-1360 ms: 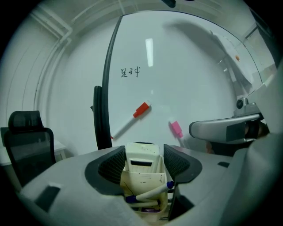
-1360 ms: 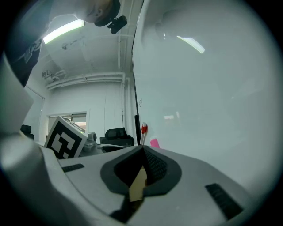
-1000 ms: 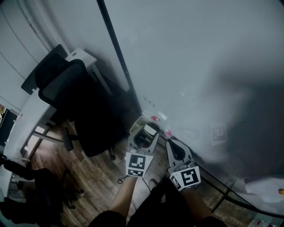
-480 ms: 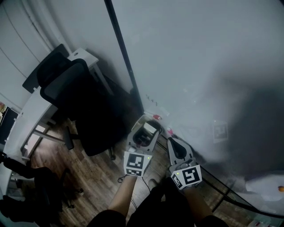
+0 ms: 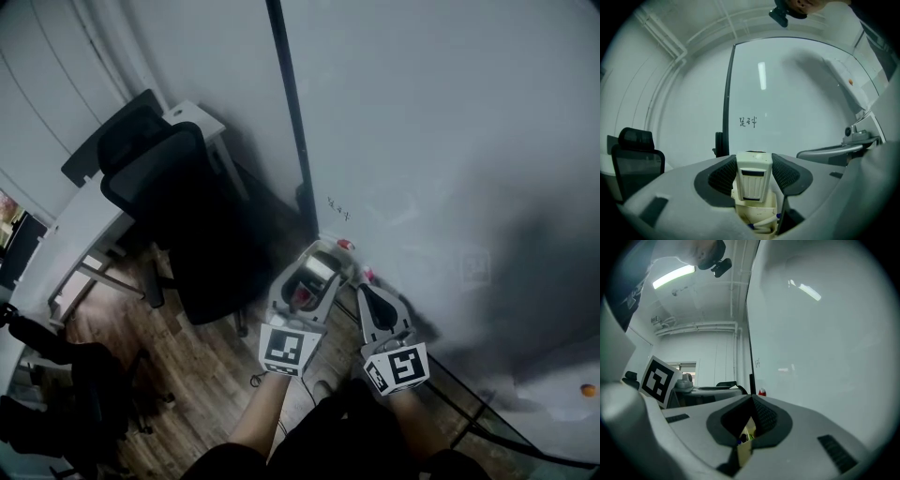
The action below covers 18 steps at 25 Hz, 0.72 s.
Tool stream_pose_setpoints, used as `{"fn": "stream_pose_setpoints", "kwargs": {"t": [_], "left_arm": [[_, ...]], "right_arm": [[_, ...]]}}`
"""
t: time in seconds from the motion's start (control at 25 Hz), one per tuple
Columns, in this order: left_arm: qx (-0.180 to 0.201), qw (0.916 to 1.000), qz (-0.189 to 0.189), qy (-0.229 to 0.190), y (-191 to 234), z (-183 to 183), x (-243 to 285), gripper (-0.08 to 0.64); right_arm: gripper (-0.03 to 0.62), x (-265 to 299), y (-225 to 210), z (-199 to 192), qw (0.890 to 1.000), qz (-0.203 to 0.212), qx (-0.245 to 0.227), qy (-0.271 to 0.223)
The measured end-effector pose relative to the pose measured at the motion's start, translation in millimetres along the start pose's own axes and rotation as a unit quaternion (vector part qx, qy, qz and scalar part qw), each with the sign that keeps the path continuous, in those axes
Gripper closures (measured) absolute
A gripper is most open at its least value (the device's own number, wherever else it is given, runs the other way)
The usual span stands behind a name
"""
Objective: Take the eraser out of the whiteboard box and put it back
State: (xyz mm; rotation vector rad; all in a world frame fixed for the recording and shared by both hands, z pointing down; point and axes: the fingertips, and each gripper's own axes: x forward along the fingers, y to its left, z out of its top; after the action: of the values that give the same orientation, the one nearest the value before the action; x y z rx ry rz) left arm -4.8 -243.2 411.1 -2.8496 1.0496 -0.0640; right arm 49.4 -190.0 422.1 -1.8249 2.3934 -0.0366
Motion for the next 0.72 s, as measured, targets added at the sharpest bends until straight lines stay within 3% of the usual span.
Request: {"fn": "stream_pose_setpoints", "kwargs": {"t": [0.44,0.72], "left_arm": [[0.011,0.9953,0.038,-0.089,-2,74,-44,0.33],[0.039,0.9933,0.042,-0.1,-6,93,-58,0.33]], "right_arm": [[0.589,-10,11,67,0.997,0.023,-0.038,-0.057],[0.589,-15,22,94,0.994,0.033,-0.055,-0.084]]}}
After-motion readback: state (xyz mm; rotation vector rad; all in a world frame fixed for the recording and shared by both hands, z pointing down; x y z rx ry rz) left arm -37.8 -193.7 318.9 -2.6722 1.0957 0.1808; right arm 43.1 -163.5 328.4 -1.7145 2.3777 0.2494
